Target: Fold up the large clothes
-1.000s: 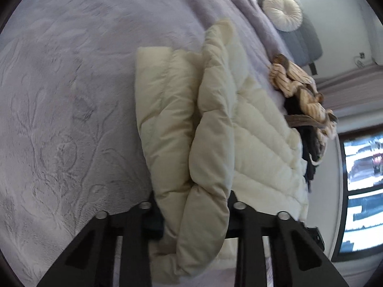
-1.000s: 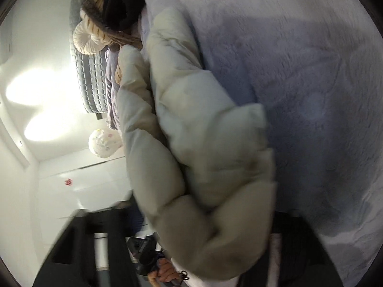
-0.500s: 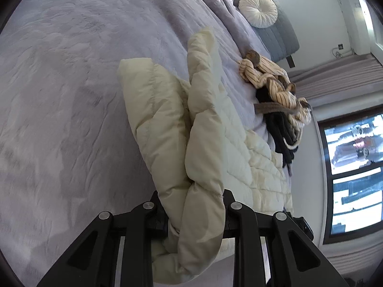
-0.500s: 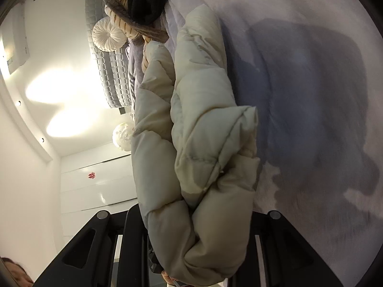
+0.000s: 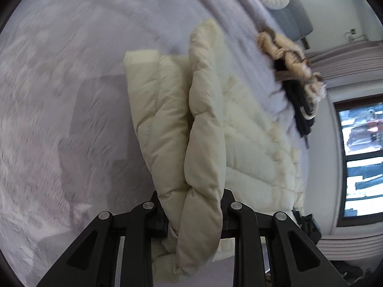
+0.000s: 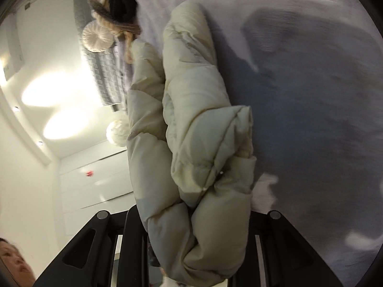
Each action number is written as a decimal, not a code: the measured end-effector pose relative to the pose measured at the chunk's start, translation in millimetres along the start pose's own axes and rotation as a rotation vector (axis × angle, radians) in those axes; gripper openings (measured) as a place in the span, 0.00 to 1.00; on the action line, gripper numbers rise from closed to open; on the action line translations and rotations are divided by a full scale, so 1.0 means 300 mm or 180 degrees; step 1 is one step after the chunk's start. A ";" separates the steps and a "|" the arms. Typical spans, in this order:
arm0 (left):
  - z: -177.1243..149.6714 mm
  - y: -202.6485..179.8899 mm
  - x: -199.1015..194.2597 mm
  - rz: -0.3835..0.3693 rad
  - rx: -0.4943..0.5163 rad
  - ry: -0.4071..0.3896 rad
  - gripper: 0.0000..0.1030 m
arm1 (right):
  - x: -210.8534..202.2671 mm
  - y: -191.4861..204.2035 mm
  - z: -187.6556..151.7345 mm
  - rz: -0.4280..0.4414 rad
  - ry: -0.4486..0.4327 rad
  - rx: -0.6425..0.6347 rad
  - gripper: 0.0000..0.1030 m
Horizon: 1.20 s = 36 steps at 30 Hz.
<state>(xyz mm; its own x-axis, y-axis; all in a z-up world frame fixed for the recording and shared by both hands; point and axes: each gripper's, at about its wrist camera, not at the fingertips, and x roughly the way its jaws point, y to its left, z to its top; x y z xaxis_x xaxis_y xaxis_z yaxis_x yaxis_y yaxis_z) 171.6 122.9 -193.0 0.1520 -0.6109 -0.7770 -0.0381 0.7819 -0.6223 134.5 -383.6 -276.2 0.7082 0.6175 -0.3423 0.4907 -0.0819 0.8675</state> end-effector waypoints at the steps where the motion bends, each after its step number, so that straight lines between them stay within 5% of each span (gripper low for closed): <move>1: -0.010 0.014 0.010 0.0033 -0.0015 0.0037 0.27 | 0.011 -0.005 0.019 -0.0085 -0.0001 0.0014 0.26; 6: -0.015 -0.008 0.028 0.0223 0.0049 0.0101 0.28 | 0.036 -0.012 0.050 -0.0322 -0.0005 0.0026 0.31; 8: -0.016 -0.024 0.021 0.0377 0.0102 0.0100 0.42 | 0.049 0.017 0.064 -0.0448 -0.0019 -0.0017 0.34; 10: -0.016 -0.041 0.008 0.0618 0.0153 0.0095 0.48 | 0.058 0.046 0.077 -0.0594 -0.0024 -0.0036 0.40; 14: -0.032 -0.062 -0.038 0.0723 0.0151 0.0042 0.49 | 0.065 0.109 0.087 -0.0838 0.0009 -0.0063 0.54; 17: -0.043 -0.083 -0.070 0.0839 0.0195 -0.0038 0.74 | 0.070 0.173 0.082 -0.1020 0.0042 -0.0166 0.65; 19: -0.040 -0.095 -0.093 0.0874 0.0253 -0.0093 0.74 | 0.061 0.191 0.052 -0.1188 0.0022 -0.0253 0.74; 24: -0.024 -0.084 -0.123 0.0919 0.0248 -0.0066 0.74 | 0.041 0.233 0.030 -0.1453 -0.0061 -0.0282 0.76; 25: -0.020 -0.083 -0.125 0.0937 0.0259 -0.0076 0.81 | 0.018 0.230 0.013 -0.1499 -0.0085 -0.0284 0.81; 26: -0.016 -0.085 -0.126 0.0958 0.0264 -0.0088 0.99 | -0.002 0.231 -0.005 -0.1536 -0.0105 -0.0300 0.82; 36: 0.001 -0.068 -0.138 0.0951 0.0248 -0.0125 1.00 | -0.052 0.347 -0.137 -0.1870 -0.0105 -0.0954 0.84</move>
<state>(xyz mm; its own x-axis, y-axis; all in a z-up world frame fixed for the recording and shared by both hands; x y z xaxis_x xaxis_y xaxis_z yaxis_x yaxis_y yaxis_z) 166.5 132.3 -148.1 0.1835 -0.3485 -0.9192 -0.0113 0.9342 -0.3564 153.6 -369.5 -165.8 0.3831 0.4683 -0.7962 0.6411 0.4857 0.5942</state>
